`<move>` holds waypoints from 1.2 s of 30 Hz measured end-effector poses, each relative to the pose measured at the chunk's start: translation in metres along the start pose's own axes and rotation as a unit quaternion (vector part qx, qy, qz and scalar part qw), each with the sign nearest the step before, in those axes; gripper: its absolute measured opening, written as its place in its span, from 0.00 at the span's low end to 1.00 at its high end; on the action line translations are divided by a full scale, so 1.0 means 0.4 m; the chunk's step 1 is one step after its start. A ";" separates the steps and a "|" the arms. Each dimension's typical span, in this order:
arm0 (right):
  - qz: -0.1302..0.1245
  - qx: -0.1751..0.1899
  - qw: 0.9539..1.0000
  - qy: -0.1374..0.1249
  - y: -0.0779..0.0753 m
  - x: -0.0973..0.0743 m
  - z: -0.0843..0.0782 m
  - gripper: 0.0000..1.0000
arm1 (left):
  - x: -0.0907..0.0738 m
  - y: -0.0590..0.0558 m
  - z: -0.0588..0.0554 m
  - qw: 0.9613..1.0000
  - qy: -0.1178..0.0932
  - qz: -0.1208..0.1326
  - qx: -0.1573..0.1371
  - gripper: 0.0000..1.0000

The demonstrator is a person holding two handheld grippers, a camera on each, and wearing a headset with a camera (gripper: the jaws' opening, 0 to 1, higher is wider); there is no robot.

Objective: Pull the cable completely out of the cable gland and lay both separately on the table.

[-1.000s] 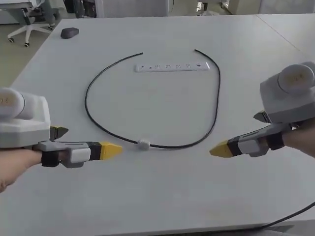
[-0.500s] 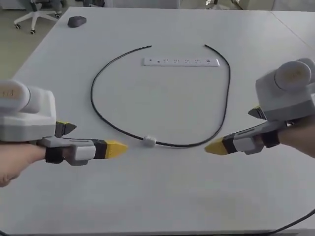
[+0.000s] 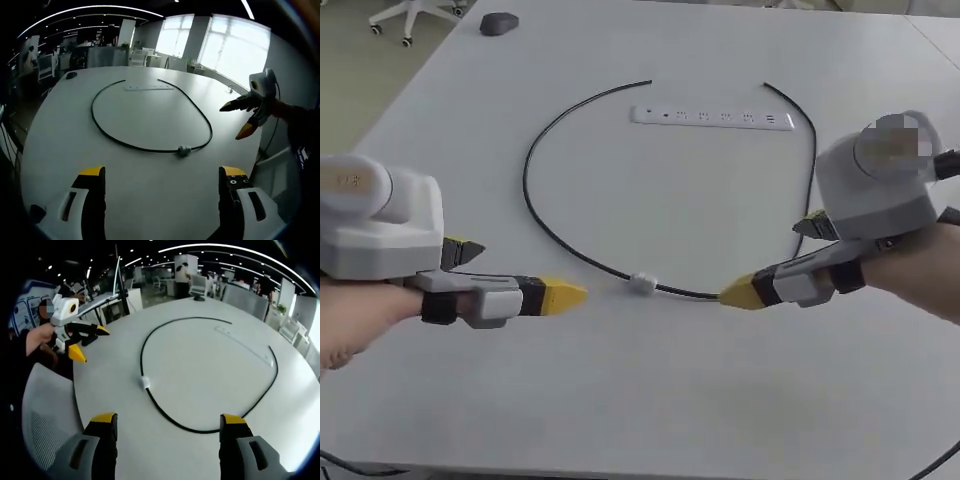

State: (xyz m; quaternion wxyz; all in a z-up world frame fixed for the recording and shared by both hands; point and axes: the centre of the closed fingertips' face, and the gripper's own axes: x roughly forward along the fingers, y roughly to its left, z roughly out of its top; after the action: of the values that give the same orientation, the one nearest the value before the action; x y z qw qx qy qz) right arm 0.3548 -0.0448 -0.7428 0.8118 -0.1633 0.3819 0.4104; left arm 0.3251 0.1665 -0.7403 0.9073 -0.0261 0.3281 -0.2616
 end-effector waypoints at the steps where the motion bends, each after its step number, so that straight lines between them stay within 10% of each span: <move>1: 0.006 -0.003 1.000 -0.001 0.006 0.006 0.004 0.81 | 0.001 0.000 -0.004 1.000 0.003 -0.002 -0.005 0.93; 14: 0.048 -0.028 0.998 -0.022 0.056 0.064 0.063 0.41 | 0.004 -0.001 -0.005 1.000 -0.001 -0.010 -0.016 0.87; 36: 0.097 -0.092 0.991 -0.002 0.129 0.199 0.069 0.26 | 0.010 0.013 -0.014 0.999 -0.004 -0.015 -0.028 0.86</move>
State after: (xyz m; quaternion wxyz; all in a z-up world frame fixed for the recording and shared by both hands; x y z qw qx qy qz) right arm 0.3571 0.0457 -0.7823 0.7502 -0.1984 0.3555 0.5210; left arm 0.3267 0.1695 -0.7482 0.9035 -0.0581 0.3309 -0.2659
